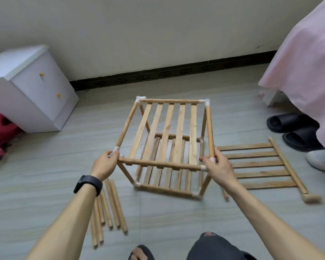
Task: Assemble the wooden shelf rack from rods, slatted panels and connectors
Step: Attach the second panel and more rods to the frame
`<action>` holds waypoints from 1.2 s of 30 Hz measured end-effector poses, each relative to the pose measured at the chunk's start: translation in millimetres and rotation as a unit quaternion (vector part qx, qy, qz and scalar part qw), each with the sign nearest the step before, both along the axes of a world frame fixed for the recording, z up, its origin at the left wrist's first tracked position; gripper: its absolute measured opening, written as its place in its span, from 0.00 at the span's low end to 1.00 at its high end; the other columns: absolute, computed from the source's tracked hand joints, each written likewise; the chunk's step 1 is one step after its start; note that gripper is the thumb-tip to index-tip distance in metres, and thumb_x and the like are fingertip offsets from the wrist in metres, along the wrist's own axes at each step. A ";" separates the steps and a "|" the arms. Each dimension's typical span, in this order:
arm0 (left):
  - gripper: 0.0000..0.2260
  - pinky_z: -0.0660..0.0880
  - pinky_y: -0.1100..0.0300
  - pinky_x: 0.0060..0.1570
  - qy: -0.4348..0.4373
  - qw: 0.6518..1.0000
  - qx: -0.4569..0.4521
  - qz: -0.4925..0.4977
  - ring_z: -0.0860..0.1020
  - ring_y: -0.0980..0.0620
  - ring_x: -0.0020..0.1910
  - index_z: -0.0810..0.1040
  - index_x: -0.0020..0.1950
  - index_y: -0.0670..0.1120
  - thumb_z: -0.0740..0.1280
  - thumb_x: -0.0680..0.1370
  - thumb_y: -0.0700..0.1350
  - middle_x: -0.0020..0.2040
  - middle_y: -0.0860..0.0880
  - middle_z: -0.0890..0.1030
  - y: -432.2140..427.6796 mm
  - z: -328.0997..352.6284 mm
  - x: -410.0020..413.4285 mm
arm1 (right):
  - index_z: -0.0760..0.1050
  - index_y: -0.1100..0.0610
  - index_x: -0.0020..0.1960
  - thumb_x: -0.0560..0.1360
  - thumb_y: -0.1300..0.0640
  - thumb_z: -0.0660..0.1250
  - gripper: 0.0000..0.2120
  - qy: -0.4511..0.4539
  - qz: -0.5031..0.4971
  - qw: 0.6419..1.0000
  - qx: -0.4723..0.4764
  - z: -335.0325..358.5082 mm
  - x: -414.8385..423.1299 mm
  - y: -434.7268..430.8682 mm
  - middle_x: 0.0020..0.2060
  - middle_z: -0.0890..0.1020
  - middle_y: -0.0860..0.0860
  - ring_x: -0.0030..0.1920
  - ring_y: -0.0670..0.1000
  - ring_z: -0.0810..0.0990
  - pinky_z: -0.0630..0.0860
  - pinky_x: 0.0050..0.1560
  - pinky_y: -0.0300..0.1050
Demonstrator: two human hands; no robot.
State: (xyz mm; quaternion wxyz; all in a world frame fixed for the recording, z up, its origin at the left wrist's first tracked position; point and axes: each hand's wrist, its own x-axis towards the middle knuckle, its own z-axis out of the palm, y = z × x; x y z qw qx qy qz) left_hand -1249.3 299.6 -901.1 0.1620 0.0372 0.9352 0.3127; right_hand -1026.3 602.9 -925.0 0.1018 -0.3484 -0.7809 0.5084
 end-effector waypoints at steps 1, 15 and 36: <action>0.27 0.75 0.48 0.54 -0.001 1.000 0.020 -0.004 0.79 0.43 0.56 0.82 0.55 0.45 0.55 0.82 0.65 0.52 0.46 0.84 0.5 -3.9 6.3 | 0.75 0.42 0.55 0.80 0.46 0.64 0.05 -0.009 -0.015 1.000 0.026 0.7 -3.3 12.9 0.43 0.81 0.44 0.47 0.52 0.80 0.74 0.44 0.47; 0.25 0.74 0.58 0.48 -0.108 0.965 0.239 0.007 0.79 0.53 0.54 0.79 0.55 0.49 0.67 0.73 0.68 0.51 0.54 0.83 57.3 -20.9 112.0 | 0.61 0.56 0.79 0.72 0.32 0.72 0.46 -0.003 -0.163 0.948 -0.274 12.3 -35.9 -38.3 0.74 0.71 0.54 0.72 0.59 0.72 0.75 0.66 0.59; 0.19 0.72 0.41 0.67 -0.272 0.895 0.354 0.019 0.81 0.46 0.60 0.78 0.60 0.42 0.76 0.74 0.47 0.59 0.44 0.84 73.0 -22.7 149.6 | 0.81 0.49 0.59 0.72 0.43 0.73 0.18 0.154 -0.043 0.907 -0.389 -4.4 -9.6 -86.5 0.50 0.87 0.51 0.52 0.49 0.85 0.80 0.53 0.51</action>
